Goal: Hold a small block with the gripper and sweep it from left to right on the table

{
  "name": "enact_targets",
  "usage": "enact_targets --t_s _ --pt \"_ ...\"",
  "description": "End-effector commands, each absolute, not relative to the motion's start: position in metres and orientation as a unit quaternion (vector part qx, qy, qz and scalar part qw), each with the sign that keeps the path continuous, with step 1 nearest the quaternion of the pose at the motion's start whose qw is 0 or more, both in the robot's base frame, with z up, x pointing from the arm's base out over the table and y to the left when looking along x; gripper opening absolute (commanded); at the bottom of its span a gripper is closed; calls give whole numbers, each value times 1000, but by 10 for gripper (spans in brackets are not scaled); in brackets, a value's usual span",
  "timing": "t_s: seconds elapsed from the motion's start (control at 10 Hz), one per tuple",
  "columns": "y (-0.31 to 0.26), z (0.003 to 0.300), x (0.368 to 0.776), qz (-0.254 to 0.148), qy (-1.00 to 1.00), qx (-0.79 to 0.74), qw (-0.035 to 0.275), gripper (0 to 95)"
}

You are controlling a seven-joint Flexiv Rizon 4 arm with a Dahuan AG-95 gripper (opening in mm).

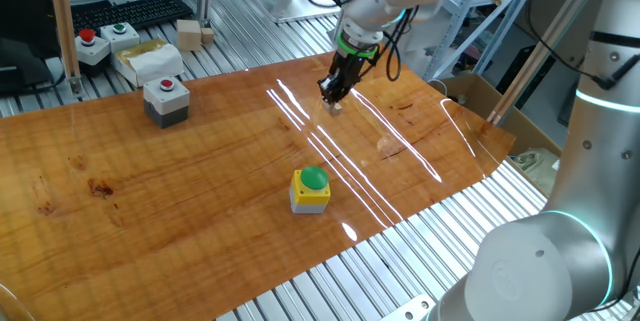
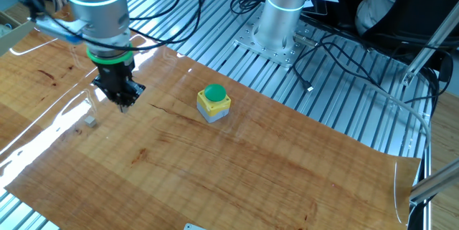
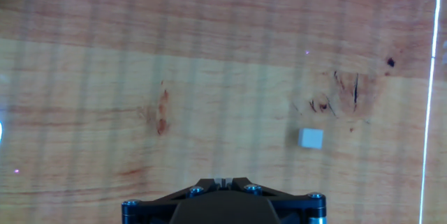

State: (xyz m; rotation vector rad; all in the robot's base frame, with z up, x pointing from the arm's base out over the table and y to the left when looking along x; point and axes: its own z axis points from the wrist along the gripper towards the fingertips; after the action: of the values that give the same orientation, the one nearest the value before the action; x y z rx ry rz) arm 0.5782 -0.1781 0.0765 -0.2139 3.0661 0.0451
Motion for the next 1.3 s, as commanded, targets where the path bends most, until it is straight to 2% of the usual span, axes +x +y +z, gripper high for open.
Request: enact_targets --t_s 0.1,0.3,0.4,0.7,0.9,1.3 --pt "-178 76 583 40 996 -70 31 0" --pt "-178 76 583 32 999 -39 0 0" --pt "-178 76 583 27 999 -33 -6 0" --pt "-178 76 583 18 1000 -7 -1 0" --pt "-178 76 583 -4 1000 17 6 0" --pt "-178 76 583 -4 999 34 7 0"
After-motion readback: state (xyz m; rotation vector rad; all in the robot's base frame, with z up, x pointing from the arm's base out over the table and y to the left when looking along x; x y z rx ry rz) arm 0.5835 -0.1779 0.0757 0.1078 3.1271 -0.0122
